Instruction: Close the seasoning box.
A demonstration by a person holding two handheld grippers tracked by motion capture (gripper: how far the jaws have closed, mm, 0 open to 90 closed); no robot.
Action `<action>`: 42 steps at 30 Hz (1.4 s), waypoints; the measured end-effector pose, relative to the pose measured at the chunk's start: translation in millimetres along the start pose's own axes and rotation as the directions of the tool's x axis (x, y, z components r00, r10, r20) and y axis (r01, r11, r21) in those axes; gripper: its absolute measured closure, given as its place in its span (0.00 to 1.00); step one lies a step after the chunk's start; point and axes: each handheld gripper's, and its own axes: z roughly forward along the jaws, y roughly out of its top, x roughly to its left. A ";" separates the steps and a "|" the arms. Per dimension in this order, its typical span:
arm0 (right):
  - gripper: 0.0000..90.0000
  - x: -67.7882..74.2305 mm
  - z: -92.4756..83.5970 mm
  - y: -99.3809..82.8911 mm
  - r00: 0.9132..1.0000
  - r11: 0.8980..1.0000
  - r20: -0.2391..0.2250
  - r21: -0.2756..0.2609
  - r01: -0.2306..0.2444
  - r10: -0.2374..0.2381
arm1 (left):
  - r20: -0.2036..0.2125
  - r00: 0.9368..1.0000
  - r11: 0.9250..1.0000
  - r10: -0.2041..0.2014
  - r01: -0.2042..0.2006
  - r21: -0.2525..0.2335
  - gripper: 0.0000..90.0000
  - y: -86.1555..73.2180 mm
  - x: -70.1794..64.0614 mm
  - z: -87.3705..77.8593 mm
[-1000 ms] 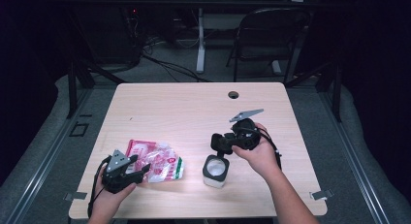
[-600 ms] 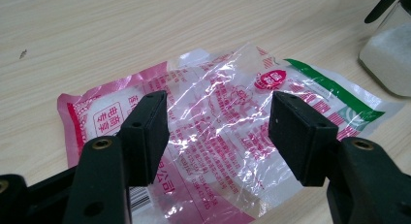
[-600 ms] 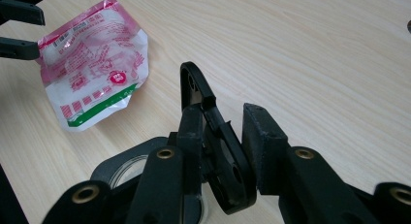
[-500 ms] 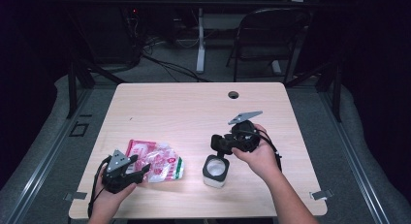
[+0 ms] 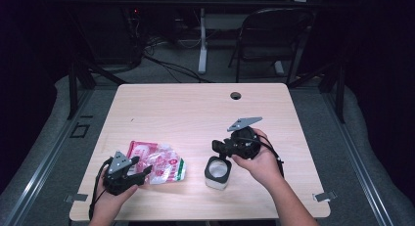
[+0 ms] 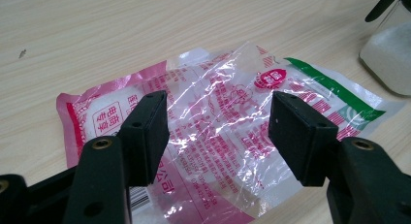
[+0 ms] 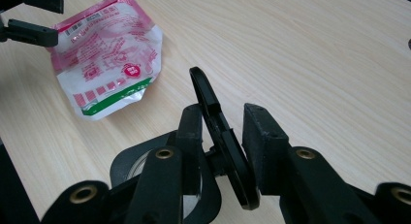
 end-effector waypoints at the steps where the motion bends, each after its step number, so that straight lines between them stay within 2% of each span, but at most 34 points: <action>1: 0.77 1.3 -0.1 -0.3 1.000 1.000 -0.002 -0.002 -0.002 0.002 | 0.000 1.000 1.000 0.001 -0.001 0.000 0.44 0.0 -0.1 0.0; 21: 0.72 21.7 1.7 -14.6 0.999 0.999 -0.040 0.012 0.038 -0.037 | 0.001 1.000 1.000 0.001 -0.001 0.005 0.44 -0.8 0.1 0.7; 32: 0.66 34.1 4.1 -23.4 0.996 0.996 0.002 0.016 0.090 -0.090 | 0.002 1.000 1.000 0.003 -0.003 0.008 0.44 -1.0 -0.5 1.2; 42: 0.64 37.9 5.6 -27.5 0.996 0.996 0.003 0.000 0.094 -0.094 | 0.001 1.000 1.000 0.008 -0.008 0.010 0.44 -1.1 -0.9 1.5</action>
